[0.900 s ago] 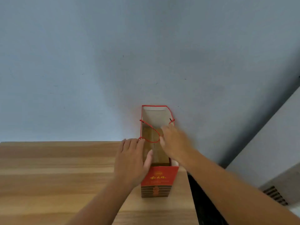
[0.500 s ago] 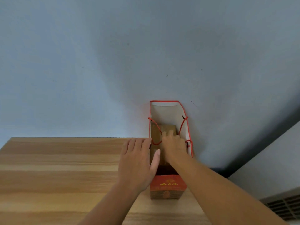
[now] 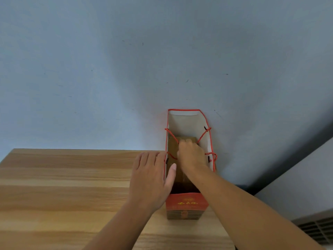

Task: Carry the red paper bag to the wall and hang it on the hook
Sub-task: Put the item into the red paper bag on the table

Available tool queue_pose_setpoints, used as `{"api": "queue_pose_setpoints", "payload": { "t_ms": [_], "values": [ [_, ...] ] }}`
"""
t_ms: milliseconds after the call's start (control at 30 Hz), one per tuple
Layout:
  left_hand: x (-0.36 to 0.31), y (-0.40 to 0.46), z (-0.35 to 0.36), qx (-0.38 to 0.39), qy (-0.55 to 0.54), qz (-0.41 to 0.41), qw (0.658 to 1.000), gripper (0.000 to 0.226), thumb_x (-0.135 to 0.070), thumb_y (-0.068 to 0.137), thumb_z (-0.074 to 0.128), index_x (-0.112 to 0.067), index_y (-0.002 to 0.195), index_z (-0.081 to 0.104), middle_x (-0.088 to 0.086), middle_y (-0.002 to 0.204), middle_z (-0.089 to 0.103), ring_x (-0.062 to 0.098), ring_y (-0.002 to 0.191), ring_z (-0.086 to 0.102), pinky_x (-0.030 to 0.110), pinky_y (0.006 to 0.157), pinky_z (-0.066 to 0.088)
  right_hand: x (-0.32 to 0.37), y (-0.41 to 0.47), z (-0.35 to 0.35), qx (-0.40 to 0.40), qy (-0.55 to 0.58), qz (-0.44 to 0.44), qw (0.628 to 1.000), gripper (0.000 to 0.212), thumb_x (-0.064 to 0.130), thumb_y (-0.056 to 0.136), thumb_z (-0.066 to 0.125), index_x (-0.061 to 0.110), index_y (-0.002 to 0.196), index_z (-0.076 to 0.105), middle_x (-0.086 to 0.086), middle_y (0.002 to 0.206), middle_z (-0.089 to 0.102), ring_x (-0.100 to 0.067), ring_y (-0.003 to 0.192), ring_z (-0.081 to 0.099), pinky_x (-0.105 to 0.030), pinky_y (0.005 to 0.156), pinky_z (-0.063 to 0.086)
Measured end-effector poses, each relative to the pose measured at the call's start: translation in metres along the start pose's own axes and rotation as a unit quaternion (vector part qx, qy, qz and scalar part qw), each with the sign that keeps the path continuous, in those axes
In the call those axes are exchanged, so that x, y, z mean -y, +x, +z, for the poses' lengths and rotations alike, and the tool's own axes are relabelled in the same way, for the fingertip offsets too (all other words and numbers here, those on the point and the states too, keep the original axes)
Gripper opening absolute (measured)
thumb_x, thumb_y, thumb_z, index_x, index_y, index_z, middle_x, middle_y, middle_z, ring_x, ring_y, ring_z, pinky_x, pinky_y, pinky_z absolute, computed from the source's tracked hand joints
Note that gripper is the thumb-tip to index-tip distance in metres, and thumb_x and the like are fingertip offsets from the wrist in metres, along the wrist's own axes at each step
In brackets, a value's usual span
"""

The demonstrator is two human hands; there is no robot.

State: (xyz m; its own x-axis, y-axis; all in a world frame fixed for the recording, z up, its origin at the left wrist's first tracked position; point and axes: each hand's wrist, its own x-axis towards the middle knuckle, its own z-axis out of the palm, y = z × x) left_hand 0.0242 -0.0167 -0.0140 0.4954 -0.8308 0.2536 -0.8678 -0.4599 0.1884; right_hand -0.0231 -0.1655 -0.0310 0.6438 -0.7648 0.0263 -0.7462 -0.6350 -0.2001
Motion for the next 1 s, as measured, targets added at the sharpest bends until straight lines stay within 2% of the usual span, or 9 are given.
{"api": "queue_pose_setpoints", "payload": {
  "t_ms": [100, 200, 367, 400, 467, 533, 700, 900, 1000],
  "values": [
    [-0.003, 0.002, -0.001, -0.005, 0.001, 0.002, 1.0, 0.049, -0.055, 0.1, 0.035, -0.022, 0.126, 0.061, -0.004, 0.123, 0.068, 0.019, 0.117, 0.058, 0.038, 0.11, 0.042, -0.001, -0.003, -0.023, -0.013, 0.067, 0.017, 0.998, 0.018, 0.008, 0.099, 0.063, 0.004, 0.114, 0.072, -0.015, 0.11, 0.074, -0.024, 0.091, 0.074, -0.028, 0.075, 0.062],
    [-0.012, 0.007, -0.008, -0.019, -0.012, 0.012, 1.0, 0.049, -0.053, 0.099, 0.039, -0.02, 0.127, 0.062, -0.001, 0.124, 0.069, 0.02, 0.118, 0.06, 0.04, 0.11, 0.044, 0.001, -0.003, -0.061, -0.06, 0.133, 0.022, 0.989, 0.015, 0.008, 0.099, 0.059, 0.002, 0.106, 0.071, -0.011, 0.1, 0.071, -0.018, 0.077, 0.059, -0.017, 0.057, 0.041],
    [-0.033, 0.024, -0.029, -0.052, -0.116, 0.02, 0.992, 0.034, -0.036, 0.093, 0.055, -0.021, 0.123, 0.063, -0.002, 0.117, 0.07, 0.023, 0.111, 0.063, 0.038, 0.1, 0.047, 0.015, -0.01, -0.108, -0.129, 0.227, 0.004, 0.965, 0.018, -0.001, 0.084, 0.062, 0.007, 0.1, 0.064, -0.006, 0.092, 0.07, -0.025, 0.083, 0.067, -0.038, 0.07, 0.056],
    [-0.038, 0.028, -0.036, -0.047, -0.147, 0.014, 0.988, 0.032, -0.038, 0.093, 0.055, -0.022, 0.12, 0.062, -0.003, 0.114, 0.069, 0.023, 0.108, 0.062, 0.038, 0.096, 0.048, 0.018, -0.012, -0.115, -0.143, 0.244, 0.002, 0.959, 0.017, -0.001, 0.084, 0.061, 0.009, 0.098, 0.064, -0.002, 0.089, 0.068, -0.021, 0.079, 0.065, -0.035, 0.071, 0.057],
    [-0.046, 0.032, -0.048, -0.021, -0.223, 0.001, 0.975, 0.029, -0.043, 0.091, 0.057, -0.026, 0.114, 0.061, -0.007, 0.107, 0.069, 0.019, 0.099, 0.063, 0.038, 0.088, 0.051, 0.023, -0.02, -0.128, -0.166, 0.259, -0.004, 0.952, 0.016, 0.001, 0.087, 0.058, 0.013, 0.097, 0.066, 0.004, 0.089, 0.065, -0.01, 0.073, 0.058, -0.015, 0.064, 0.047],
    [-0.056, 0.032, -0.061, -0.001, -0.304, -0.02, 0.952, 0.026, -0.045, 0.087, 0.061, -0.033, 0.11, 0.06, -0.013, 0.1, 0.07, 0.012, 0.092, 0.065, 0.038, 0.081, 0.057, 0.028, -0.025, -0.138, -0.174, 0.257, -0.011, 0.951, 0.02, 0.004, 0.087, 0.059, 0.016, 0.101, 0.068, 0.005, 0.095, 0.07, -0.009, 0.079, 0.06, -0.006, 0.064, 0.037],
    [-0.068, 0.026, -0.083, -0.006, -0.382, -0.067, 0.922, 0.029, -0.036, 0.091, 0.06, -0.03, 0.119, 0.054, -0.011, 0.102, 0.07, 0.009, 0.091, 0.068, 0.036, 0.077, 0.06, 0.039, -0.041, -0.155, -0.177, 0.29, 0.002, 0.94, 0.019, 0.005, 0.089, 0.06, 0.016, 0.099, 0.071, 0.001, 0.098, 0.074, -0.018, 0.092, 0.069, -0.03, 0.079, 0.056],
    [-0.066, 0.009, -0.091, -0.046, -0.393, -0.089, 0.914, 0.01, -0.02, 0.093, 0.062, -0.022, 0.102, 0.066, -0.007, 0.084, 0.073, 0.01, 0.078, 0.069, 0.045, 0.076, 0.06, 0.038, -0.062, -0.165, -0.164, 0.338, 0.018, 0.927, 0.018, 0.005, 0.09, 0.059, 0.013, 0.099, 0.072, 0.0, 0.097, 0.072, -0.015, 0.085, 0.068, -0.018, 0.067, 0.049],
    [-0.055, 0.001, -0.1, -0.049, -0.363, -0.058, 0.929, 0.01, -0.02, 0.096, 0.063, -0.023, 0.098, 0.072, -0.006, 0.078, 0.078, 0.009, 0.074, 0.072, 0.042, 0.077, 0.06, 0.032, -0.071, -0.174, -0.101, 0.353, 0.019, 0.93, 0.015, 0.008, 0.089, 0.061, 0.012, 0.095, 0.074, -0.004, 0.092, 0.076, -0.022, 0.079, 0.074, -0.028, 0.065, 0.059]
  ]
}}
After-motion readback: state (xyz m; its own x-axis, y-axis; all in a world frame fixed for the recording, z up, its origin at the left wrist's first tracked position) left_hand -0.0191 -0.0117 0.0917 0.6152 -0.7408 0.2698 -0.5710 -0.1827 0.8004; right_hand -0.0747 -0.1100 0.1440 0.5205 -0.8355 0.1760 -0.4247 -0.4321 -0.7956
